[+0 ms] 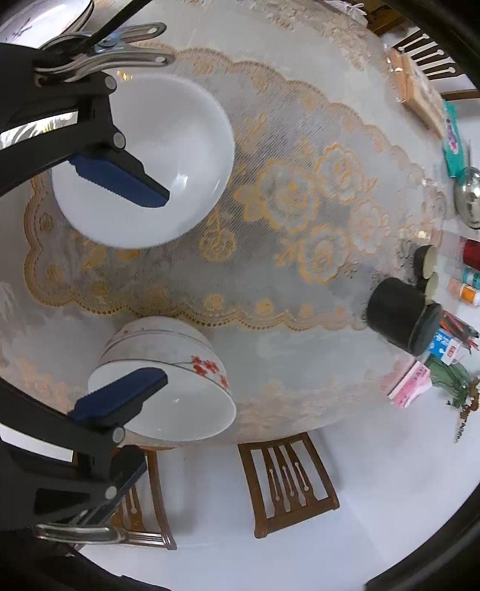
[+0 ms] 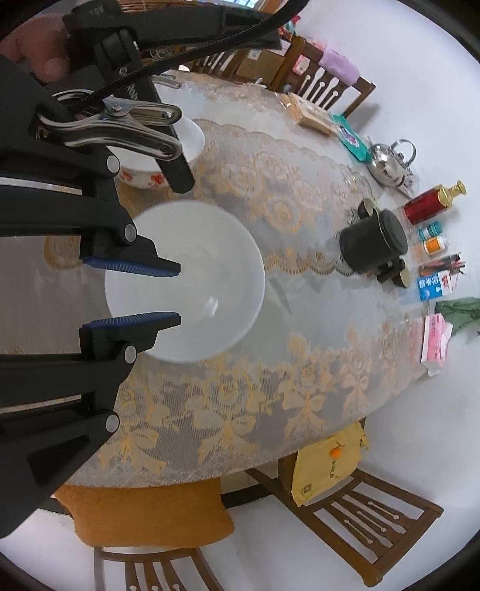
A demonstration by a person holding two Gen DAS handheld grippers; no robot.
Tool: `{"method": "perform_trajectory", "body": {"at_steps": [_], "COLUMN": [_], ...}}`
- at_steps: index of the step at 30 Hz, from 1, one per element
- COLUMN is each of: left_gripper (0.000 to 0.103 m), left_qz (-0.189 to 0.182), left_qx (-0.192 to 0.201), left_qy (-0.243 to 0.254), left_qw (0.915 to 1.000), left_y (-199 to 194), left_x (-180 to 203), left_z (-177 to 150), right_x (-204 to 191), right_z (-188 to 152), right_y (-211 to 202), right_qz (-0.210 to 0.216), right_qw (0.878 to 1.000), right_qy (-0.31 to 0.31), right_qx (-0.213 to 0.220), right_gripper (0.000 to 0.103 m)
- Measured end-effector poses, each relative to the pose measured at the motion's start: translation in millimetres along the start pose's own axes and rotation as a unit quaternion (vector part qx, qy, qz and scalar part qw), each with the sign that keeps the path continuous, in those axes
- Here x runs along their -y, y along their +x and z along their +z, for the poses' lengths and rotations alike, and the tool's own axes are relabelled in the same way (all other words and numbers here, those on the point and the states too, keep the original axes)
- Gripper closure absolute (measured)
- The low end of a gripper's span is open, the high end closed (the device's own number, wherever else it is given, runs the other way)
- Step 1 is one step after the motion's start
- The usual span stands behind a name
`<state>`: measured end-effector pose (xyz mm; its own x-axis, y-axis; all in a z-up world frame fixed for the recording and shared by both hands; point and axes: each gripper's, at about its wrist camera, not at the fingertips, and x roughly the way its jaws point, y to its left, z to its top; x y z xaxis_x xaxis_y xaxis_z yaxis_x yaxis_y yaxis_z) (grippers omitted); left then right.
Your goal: Organize plates and bowls
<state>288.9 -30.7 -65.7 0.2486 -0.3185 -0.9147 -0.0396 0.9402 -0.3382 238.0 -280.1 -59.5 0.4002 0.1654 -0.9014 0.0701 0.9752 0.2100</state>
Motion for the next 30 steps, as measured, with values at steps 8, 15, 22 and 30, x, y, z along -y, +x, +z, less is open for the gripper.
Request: {"method": "perform_trajectory", "body": {"at_steps": [8,15,22,30], "left_gripper": [0.012,0.012,0.012,0.012], "left_qz": [0.026,0.074,0.089,0.096], "left_qx": [0.019,0.055,0.064,0.054], "left_qy": [0.027,0.086,0.102,0.078], "left_qw": [0.9991,0.9920,0.9888,0.9909], "left_y": [-32.4,-56.9,-64.2,-64.7], "left_x": [-15.7,-22.1,-35.6,-67.6], "left_z": [-3.7,-18.4,-24.5,-24.0], "right_x": [-26.7,-44.5,-61.9,-85.8], "right_z": [-8.9,-15.2,-16.9,-16.6], "right_y": [2.8,3.6,2.1,7.2], "right_qz": [0.002,0.012,0.022,0.031], "right_qw": [1.000,1.000,0.999,0.998], "right_qy": [-0.015,-0.017,-0.027,-0.047], "right_qx": [-0.010,-0.018,-0.018,-0.019], "right_gripper": [0.075,0.065,0.054,0.054]}}
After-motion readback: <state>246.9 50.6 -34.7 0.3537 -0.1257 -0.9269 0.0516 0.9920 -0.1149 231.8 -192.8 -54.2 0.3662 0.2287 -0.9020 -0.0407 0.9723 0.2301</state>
